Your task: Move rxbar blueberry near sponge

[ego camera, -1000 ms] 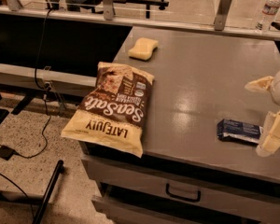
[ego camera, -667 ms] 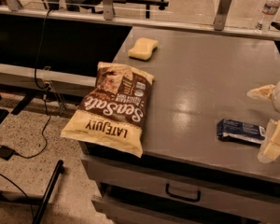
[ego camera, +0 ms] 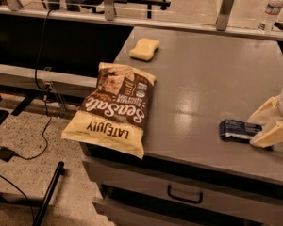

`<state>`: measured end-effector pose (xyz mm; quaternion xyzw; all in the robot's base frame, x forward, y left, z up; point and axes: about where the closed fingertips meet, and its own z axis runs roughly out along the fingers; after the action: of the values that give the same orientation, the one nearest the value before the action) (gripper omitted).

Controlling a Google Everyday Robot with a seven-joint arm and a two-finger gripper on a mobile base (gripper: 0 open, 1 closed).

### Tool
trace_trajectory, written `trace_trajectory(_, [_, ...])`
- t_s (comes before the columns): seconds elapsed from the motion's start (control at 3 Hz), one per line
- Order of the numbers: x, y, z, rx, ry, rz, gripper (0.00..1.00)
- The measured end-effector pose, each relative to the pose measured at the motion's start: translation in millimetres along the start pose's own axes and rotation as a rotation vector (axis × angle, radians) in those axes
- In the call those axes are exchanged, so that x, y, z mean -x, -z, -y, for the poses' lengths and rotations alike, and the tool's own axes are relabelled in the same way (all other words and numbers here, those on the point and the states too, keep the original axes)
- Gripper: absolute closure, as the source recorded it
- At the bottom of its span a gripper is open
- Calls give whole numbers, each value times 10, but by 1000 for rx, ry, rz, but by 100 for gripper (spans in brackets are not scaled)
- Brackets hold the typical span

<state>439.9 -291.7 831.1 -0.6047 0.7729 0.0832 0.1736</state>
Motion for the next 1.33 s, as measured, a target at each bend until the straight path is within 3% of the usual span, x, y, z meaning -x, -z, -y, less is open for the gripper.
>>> trace_trajectory(0.67, [57,57,-16,12,13,44,100])
trace_trajectory(1.0, [157,195,113,-3,3,79,100])
trace_trajectory(1.33, [468,368,615,-86,-16,105,100])
